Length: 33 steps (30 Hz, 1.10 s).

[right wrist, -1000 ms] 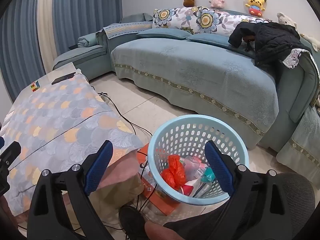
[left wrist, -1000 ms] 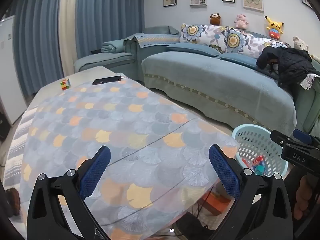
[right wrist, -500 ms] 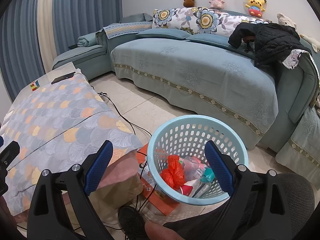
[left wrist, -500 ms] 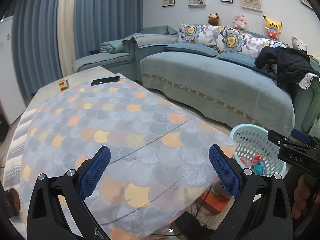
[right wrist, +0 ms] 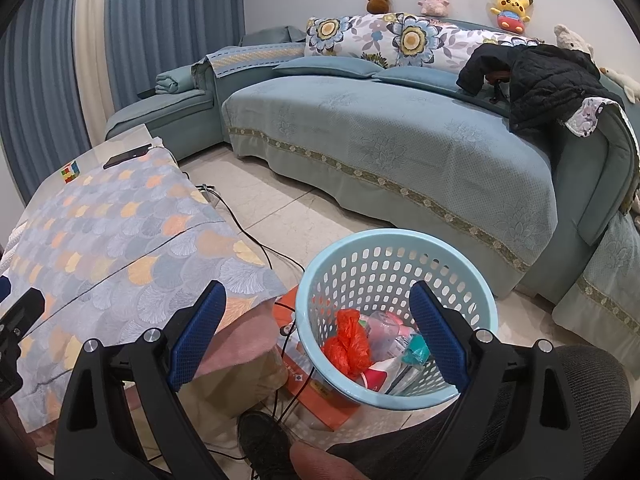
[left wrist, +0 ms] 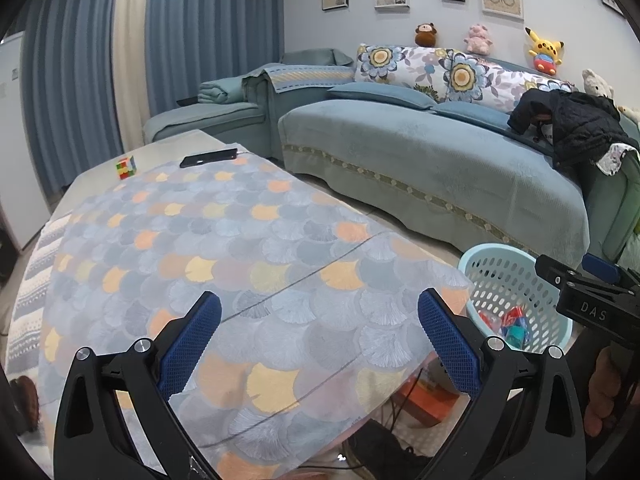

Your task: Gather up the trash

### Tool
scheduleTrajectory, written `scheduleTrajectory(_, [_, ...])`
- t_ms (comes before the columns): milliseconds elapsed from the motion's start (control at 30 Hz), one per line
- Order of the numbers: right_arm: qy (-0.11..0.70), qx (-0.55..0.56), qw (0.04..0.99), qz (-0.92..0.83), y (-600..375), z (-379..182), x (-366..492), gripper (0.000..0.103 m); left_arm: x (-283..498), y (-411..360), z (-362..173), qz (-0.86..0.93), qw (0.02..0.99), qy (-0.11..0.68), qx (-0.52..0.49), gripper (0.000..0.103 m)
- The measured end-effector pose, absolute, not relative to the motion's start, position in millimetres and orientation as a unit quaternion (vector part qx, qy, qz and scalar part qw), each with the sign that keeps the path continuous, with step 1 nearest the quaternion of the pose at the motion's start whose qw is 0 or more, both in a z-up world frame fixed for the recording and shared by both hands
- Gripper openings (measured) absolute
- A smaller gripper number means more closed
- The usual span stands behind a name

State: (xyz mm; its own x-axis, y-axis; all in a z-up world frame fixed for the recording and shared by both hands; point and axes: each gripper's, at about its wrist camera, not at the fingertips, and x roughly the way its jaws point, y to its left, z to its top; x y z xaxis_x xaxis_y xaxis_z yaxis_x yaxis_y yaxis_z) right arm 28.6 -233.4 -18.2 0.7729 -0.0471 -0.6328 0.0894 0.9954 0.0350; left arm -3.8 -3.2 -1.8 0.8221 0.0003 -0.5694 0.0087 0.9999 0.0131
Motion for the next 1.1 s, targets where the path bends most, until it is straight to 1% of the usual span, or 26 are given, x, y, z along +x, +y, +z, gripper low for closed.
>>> scheduleTrajectory(200, [0.341, 0.038, 0.939, -0.030, -232, -19, 30, 0.088, 1, -3, -12, 0.009, 0.949, 0.314, 0.007, 0.095])
scheduleTrajectory(433, [0.350, 0.034, 0.936, -0.017, -218, -22, 33, 0.088, 2, 10, -11, 0.043, 0.945, 0.323, 0.001, 0.095])
scheduleTrajectory(633, [0.346, 0.006, 0.938, 0.033, -174, -18, 38, 0.088, 0, 71, -20, 0.151, 0.923, 0.353, -0.033, 0.095])
scheduleTrajectory(700, [0.323, -0.016, 0.945, 0.055, -151, -10, 38, 0.089, -4, 98, -26, 0.197, 0.910, 0.361, -0.046, 0.095])
scheduleTrajectory(733, [0.299, -0.026, 0.951, 0.071, -135, -5, 37, 0.091, -7, 114, -30, 0.221, 0.903, 0.363, -0.056, 0.095])
scheduleTrajectory(767, [0.279, -0.033, 0.956, 0.086, -122, 0, 36, 0.095, -10, 130, -32, 0.241, 0.897, 0.365, -0.067, 0.095])
scheduleTrajectory(867, [0.245, -0.043, 0.958, 0.144, -76, 9, 47, 0.095, -18, 164, -34, 0.287, 0.884, 0.361, -0.083, 0.096])
scheduleTrajectory(1000, [0.246, -0.068, 0.948, 0.191, -18, 6, 80, 0.095, -25, 203, -38, 0.330, 0.866, 0.357, -0.115, 0.096])
scheduleTrajectory(1100, [0.263, -0.110, 0.936, 0.207, 23, -16, 114, 0.095, -20, 225, -46, 0.354, 0.855, 0.360, -0.116, 0.096])
